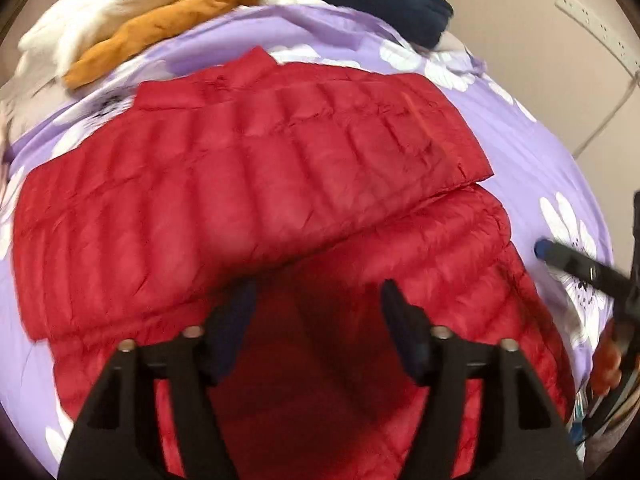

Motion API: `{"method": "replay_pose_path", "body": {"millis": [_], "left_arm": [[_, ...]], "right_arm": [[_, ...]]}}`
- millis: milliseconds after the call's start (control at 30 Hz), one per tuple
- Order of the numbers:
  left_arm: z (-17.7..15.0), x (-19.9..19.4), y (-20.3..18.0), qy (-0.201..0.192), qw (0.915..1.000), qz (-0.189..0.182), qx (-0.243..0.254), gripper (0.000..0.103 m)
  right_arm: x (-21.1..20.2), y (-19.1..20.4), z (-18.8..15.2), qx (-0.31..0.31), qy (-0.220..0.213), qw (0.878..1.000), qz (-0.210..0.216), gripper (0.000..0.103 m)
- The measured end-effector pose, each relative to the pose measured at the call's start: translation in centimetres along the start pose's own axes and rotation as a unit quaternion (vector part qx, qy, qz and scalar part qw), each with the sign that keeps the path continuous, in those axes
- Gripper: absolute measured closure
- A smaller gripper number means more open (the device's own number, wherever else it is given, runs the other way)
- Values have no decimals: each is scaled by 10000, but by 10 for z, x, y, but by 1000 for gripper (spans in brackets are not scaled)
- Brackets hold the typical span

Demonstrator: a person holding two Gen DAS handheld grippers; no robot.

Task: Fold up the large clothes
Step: 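Fold the held sleeve across the jacket body with the left tool, release, then grasp the jacket hem with the left tool while the right tool grasps it too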

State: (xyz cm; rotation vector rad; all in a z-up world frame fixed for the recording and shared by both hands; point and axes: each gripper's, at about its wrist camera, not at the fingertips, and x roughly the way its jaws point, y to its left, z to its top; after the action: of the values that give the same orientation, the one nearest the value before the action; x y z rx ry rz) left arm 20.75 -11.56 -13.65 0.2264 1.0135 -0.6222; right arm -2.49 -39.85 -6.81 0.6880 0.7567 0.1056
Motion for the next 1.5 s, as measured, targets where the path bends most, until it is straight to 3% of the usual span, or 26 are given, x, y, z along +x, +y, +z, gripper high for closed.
{"method": "replay_pose_path", "body": {"millis": [167,300,467,567,700,800,900,1033,1100,1200,1267,1367,1500], "left_arm": [[-32,-28,27,-215,9987,171,-437,34],[-73,-58,63,-401,9914,281,-1217,31],[-109,-83,93,-591,9763,351,-2051,28],[-125,-93,99,-589,9718,414,-2248,28],[-139,-104,105,-589,9690,484,-2350,28],[-146,-109,109,-618,9677,472,-2398,28],[-148,-108,112,-589,9672,452,-2431,27],[-152,-107,112,-549,9658,399,-2503,27],[-153,-107,111,-534,9666,428,-2469,27],[-154,-108,112,-524,9663,418,-2485,27],[-155,-107,112,-514,9658,376,-2513,27],[-153,-105,109,-506,9657,381,-2516,27],[-153,-106,105,-492,9657,361,-2526,27]], "right_arm": [[18,1,22,188,-100,9995,215,52],[41,13,43,113,-66,9988,467,52],[83,21,55,90,237,9997,67,53],[93,26,51,13,372,9993,-41,85],[61,41,49,-263,-100,9996,-37,93],[47,36,50,-240,-162,9995,-134,93],[63,25,44,-355,180,9949,-927,93],[72,16,42,-336,553,9911,-1167,91],[60,26,45,-533,336,9880,-1410,79],[38,52,48,-1109,-393,9746,-1905,76],[38,62,50,-1305,-534,9750,-1720,76],[62,64,49,-1502,-332,9819,-1110,76],[116,48,41,-1643,435,9739,-1503,76]]}}
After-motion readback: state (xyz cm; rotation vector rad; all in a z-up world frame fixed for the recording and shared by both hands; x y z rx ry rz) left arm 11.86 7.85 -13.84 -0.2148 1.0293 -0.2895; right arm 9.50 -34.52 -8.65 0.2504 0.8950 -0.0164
